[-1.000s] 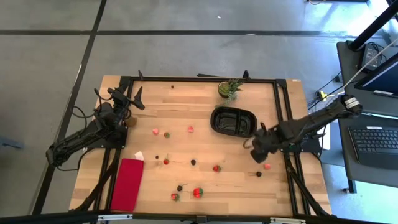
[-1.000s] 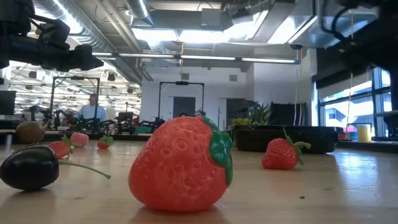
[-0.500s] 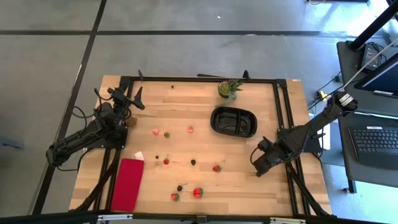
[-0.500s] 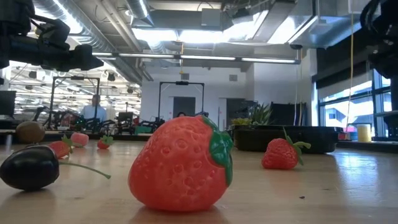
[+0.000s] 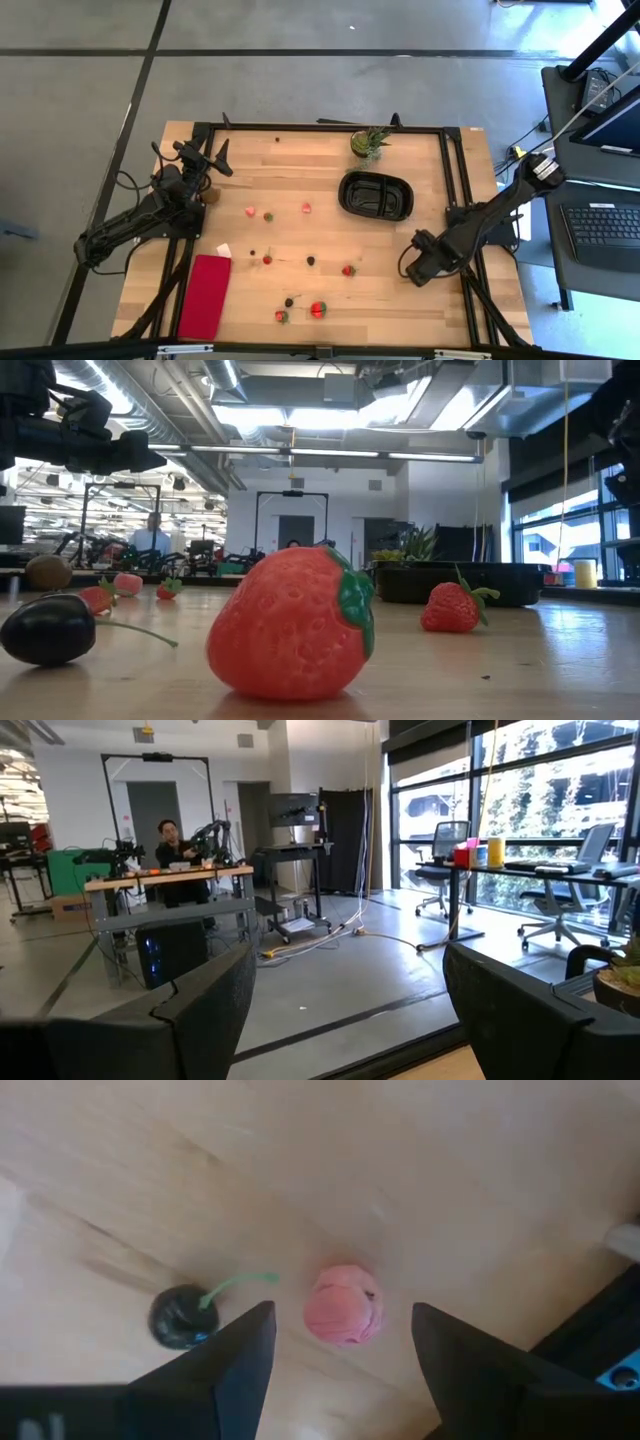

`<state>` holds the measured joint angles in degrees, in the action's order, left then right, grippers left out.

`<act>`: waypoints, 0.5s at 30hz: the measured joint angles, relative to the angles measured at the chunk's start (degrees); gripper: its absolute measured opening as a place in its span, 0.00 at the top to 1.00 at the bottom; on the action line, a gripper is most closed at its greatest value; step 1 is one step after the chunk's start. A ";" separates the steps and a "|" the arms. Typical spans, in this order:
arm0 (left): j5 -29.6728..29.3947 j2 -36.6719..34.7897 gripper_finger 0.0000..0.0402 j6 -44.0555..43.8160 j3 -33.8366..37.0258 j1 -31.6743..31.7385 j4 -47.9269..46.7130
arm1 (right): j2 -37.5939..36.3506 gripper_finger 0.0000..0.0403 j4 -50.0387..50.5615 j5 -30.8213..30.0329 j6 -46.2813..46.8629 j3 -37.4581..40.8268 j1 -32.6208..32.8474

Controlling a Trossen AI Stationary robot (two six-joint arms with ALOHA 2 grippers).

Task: Pick and placing Produce into tupperware
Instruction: Put the pink peach into the of the black bin

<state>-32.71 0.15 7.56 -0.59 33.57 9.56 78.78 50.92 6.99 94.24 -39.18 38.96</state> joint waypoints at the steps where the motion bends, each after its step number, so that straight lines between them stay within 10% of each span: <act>1: 0.00 0.01 0.21 0.00 -0.01 0.00 0.04 | 0.47 0.41 -0.03 0.20 0.00 0.00 0.00; 15: 0.00 0.01 0.21 -0.05 -0.01 -0.01 0.00 | 5.01 0.48 -2.80 0.67 -0.06 0.00 -0.02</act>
<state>-32.71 0.16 7.51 -0.60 33.56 9.56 83.78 48.11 7.66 94.17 -39.18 38.94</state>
